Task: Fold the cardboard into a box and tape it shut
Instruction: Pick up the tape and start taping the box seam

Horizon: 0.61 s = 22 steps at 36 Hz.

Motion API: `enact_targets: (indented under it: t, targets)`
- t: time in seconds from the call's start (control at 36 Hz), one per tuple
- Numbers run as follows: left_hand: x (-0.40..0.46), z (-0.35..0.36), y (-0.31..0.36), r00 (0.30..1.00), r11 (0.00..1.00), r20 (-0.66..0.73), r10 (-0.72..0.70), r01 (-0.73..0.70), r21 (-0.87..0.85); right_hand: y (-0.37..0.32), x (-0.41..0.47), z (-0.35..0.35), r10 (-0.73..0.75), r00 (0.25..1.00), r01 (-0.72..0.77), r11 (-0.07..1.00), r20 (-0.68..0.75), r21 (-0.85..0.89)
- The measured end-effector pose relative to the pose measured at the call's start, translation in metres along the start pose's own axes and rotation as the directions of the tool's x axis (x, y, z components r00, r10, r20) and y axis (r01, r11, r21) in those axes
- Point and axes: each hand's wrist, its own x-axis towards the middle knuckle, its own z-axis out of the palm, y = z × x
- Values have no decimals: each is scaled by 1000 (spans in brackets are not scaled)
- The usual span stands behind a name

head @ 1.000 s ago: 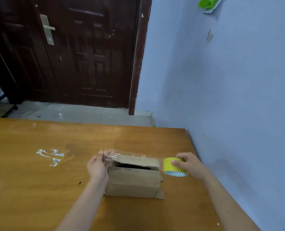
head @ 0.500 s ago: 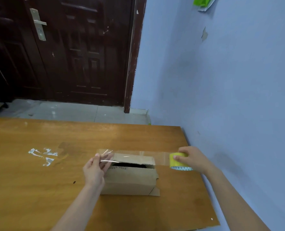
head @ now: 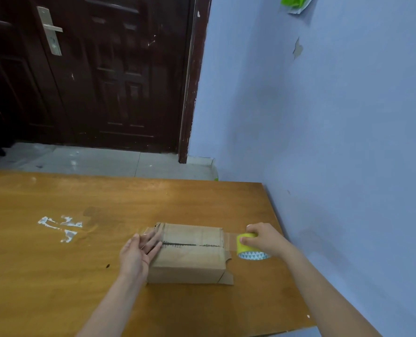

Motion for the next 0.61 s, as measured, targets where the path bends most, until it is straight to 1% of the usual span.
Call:
enact_targets:
  t: [0.08, 0.22, 0.39, 0.47, 0.61]
  targets:
    - [3, 0, 1, 1000, 1000, -21, -5, 5, 7, 1, 7, 5, 10, 1000, -10, 1000, 21, -7]
    - [5, -1, -1, 998, 993, -17, -57, 55, -100, 5, 17, 14, 29, 998, -29, 1000, 50, 7]
    - [14, -10, -4, 983, 958, 50, -178, 185, -218, 9, 23, 27, 82, 991, -89, 994, 104, 61]
    - [19, -14, -3, 976, 939, 67, -208, 218, -266, 8, 27, 31, 86, 989, -96, 992, 124, 79]
    - [23, -18, -2, 966, 927, 34, -258, 257, -274, 12, 35, 37, 73, 986, -85, 993, 148, 79]
